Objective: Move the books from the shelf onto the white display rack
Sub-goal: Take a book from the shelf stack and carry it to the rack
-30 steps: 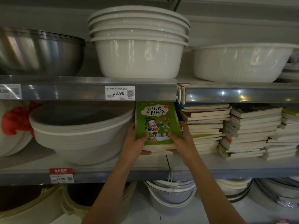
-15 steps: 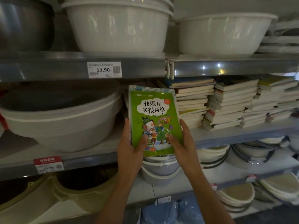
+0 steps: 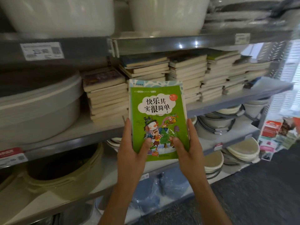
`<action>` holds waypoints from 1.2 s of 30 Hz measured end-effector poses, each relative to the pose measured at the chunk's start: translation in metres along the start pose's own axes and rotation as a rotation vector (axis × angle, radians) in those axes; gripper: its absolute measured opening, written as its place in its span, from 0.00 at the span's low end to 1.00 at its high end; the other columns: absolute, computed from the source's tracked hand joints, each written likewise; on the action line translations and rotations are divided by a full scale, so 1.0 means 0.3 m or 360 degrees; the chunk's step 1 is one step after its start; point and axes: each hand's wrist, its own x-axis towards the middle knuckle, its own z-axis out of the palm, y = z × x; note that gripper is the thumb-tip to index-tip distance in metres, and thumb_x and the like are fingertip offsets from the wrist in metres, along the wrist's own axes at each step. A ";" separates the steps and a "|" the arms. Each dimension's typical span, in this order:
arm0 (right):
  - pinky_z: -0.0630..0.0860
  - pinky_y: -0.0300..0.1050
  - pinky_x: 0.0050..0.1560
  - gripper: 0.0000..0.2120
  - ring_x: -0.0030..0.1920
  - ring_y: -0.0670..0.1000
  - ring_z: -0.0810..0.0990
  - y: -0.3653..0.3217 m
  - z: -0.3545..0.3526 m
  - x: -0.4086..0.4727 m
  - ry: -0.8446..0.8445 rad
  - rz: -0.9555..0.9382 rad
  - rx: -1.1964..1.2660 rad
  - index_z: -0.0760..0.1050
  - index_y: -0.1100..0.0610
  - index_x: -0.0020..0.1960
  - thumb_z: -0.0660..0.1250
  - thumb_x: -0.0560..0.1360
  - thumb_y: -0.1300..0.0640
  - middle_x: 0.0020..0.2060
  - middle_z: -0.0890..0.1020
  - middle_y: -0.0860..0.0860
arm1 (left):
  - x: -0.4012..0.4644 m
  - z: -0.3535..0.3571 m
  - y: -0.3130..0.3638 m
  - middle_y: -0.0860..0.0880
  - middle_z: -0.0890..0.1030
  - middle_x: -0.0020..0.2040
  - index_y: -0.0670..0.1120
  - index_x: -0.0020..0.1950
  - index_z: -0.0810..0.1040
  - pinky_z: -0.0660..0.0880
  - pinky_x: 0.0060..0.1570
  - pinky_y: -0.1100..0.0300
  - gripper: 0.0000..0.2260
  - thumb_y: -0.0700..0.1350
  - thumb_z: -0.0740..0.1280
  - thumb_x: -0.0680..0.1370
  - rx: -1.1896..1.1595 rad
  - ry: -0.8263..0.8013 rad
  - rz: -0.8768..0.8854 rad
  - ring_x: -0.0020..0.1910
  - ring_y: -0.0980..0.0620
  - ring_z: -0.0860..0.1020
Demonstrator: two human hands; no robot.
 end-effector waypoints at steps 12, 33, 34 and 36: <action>0.76 0.55 0.64 0.33 0.68 0.47 0.74 0.059 -0.927 -0.184 0.0454 0.0139 -0.0156 0.57 0.47 0.79 0.67 0.77 0.52 0.71 0.72 0.45 | -0.401 0.763 0.313 0.56 0.78 0.66 0.49 0.79 0.62 0.80 0.56 0.59 0.35 0.51 0.71 0.75 -0.0349 -0.0440 0.0051 0.61 0.61 0.79; 0.80 0.41 0.55 0.32 0.59 0.42 0.80 0.266 -2.084 -0.145 0.1248 0.0352 -0.0442 0.57 0.50 0.78 0.66 0.79 0.61 0.60 0.74 0.31 | -0.664 2.019 0.637 0.66 0.77 0.63 0.59 0.75 0.64 0.77 0.55 0.66 0.29 0.48 0.71 0.77 -0.0701 -0.1278 0.0149 0.60 0.65 0.78; 0.80 0.41 0.56 0.32 0.60 0.42 0.80 0.291 -2.145 -0.109 0.1271 0.0357 -0.0459 0.57 0.50 0.78 0.66 0.79 0.61 0.60 0.74 0.31 | -0.655 2.105 0.643 0.64 0.78 0.64 0.57 0.76 0.64 0.78 0.56 0.63 0.29 0.49 0.71 0.77 -0.0710 -0.1300 0.0158 0.60 0.63 0.78; 0.80 0.44 0.57 0.32 0.60 0.42 0.80 0.337 -2.272 -0.022 0.1318 0.0377 -0.0493 0.57 0.50 0.79 0.66 0.79 0.61 0.60 0.74 0.32 | -0.629 2.282 0.665 0.59 0.78 0.66 0.55 0.77 0.64 0.79 0.58 0.56 0.31 0.51 0.71 0.77 -0.0720 -0.1338 0.0162 0.61 0.60 0.79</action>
